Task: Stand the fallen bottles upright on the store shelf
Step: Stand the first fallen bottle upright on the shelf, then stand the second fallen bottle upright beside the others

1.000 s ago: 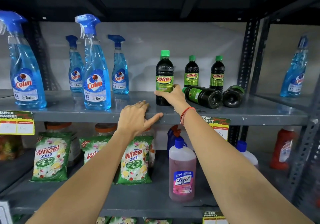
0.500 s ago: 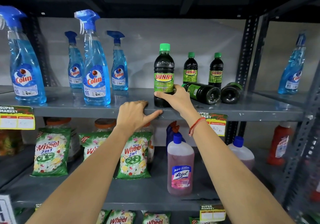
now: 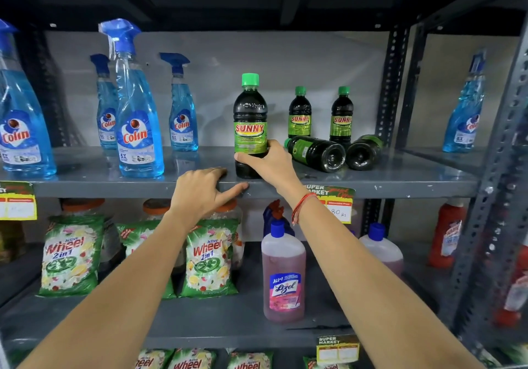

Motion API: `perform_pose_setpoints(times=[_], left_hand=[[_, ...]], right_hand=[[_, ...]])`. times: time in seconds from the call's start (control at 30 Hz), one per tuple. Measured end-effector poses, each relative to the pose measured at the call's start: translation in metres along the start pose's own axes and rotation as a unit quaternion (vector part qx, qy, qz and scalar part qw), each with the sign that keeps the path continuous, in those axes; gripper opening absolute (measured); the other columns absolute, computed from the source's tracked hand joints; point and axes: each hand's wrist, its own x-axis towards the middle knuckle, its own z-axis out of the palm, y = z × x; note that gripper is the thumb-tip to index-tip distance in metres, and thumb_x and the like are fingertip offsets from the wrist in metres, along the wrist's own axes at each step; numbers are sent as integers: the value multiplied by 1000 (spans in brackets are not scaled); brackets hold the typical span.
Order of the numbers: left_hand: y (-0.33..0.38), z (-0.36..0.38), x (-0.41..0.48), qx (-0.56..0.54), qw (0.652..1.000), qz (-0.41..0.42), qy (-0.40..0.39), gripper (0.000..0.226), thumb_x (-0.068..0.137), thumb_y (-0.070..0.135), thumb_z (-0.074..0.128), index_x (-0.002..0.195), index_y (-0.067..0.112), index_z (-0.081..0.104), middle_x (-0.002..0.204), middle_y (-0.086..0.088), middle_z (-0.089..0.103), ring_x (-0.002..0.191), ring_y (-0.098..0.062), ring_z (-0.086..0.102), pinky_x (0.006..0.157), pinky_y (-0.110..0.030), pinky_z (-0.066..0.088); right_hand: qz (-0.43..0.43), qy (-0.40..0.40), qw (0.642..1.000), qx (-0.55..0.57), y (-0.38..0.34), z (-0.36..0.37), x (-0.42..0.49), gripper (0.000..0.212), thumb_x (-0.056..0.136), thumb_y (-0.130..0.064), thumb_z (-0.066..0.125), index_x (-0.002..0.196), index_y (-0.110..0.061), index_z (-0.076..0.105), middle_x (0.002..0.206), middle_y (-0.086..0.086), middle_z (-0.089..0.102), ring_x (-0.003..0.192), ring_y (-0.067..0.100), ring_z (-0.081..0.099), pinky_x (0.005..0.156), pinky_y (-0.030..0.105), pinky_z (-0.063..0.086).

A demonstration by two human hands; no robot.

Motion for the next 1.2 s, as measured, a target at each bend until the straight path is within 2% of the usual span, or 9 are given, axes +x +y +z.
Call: perform_pose_setpoints(times=[0.1, 0.17, 0.3, 0.4, 0.5, 0.67, 0.8, 0.93, 1.2], left_hand=[[2, -1, -2, -30, 999, -16, 13, 94, 76, 80, 16, 109, 8, 66, 107, -13, 70, 95, -31, 66, 74, -38, 51], [9, -3, -5, -59, 995, -49, 67, 78, 84, 67, 29, 115, 4, 62, 113, -18, 67, 102, -32, 63, 81, -42, 50], [50, -7, 6, -87, 974, -26, 205, 42, 89, 38, 46, 108, 4, 61, 99, -16, 64, 87, -28, 58, 67, -38, 45], [94, -6, 29, -101, 981, 56, 153, 37, 89, 34, 44, 100, 4, 63, 93, -13, 64, 81, -26, 58, 62, -37, 50], [126, 4, 48, -92, 989, 92, 73, 45, 88, 38, 40, 101, 2, 65, 90, -13, 66, 79, -30, 61, 59, -38, 50], [144, 25, 51, -77, 996, 34, -7, 59, 92, 50, 27, 90, 8, 68, 83, -8, 69, 73, -27, 63, 52, -30, 38], [143, 26, 47, -38, 999, -1, -24, 61, 94, 55, 25, 77, 13, 67, 67, -6, 65, 59, -25, 58, 42, -27, 20], [141, 28, 46, -32, 999, 23, -15, 69, 89, 58, 14, 78, 15, 67, 66, -7, 67, 58, -26, 59, 45, -28, 23], [142, 28, 44, -33, 999, 28, 15, 76, 87, 59, 8, 89, 18, 71, 71, -6, 70, 62, -27, 62, 45, -29, 19]], right_hand=[[-8, -33, 999, 11, -5, -18, 0, 68, 73, -42, 78, 126, -11, 50, 123, 3, 60, 113, 16, 55, 94, 27, 44], [-31, 8, 999, 2, -6, -38, 11, 79, 75, -49, 73, 134, -6, 43, 130, 8, 55, 117, 20, 53, 100, 35, 45], [-71, 113, 980, -148, 5, -82, 57, 52, 83, -42, 64, 119, -6, 55, 117, 14, 62, 110, 29, 58, 82, 33, 48], [42, -14, 943, -330, 21, -97, 91, 59, 78, -51, 65, 116, -7, 59, 116, 14, 63, 99, 30, 60, 74, 30, 44], [99, -141, 893, -416, 35, -100, 103, 80, 71, -68, 60, 127, -12, 56, 129, 9, 59, 104, 30, 61, 84, 33, 48], [118, -90, 935, -321, 37, -105, 97, 71, 59, -52, 75, 115, -10, 62, 113, 10, 63, 76, 24, 62, 54, 25, 45], [114, -27, 981, -153, 45, -106, 96, 58, 70, -42, 74, 114, -7, 60, 108, 11, 64, 87, 26, 63, 69, 28, 51], [95, 61, 993, 29, 43, -107, 85, 66, 65, -31, 82, 116, -3, 51, 103, 9, 63, 83, 22, 60, 62, 24, 44], [40, 90, 995, 4, 53, -106, 75, 86, 59, -29, 88, 126, -5, 40, 123, 13, 54, 116, 27, 52, 99, 37, 44]])
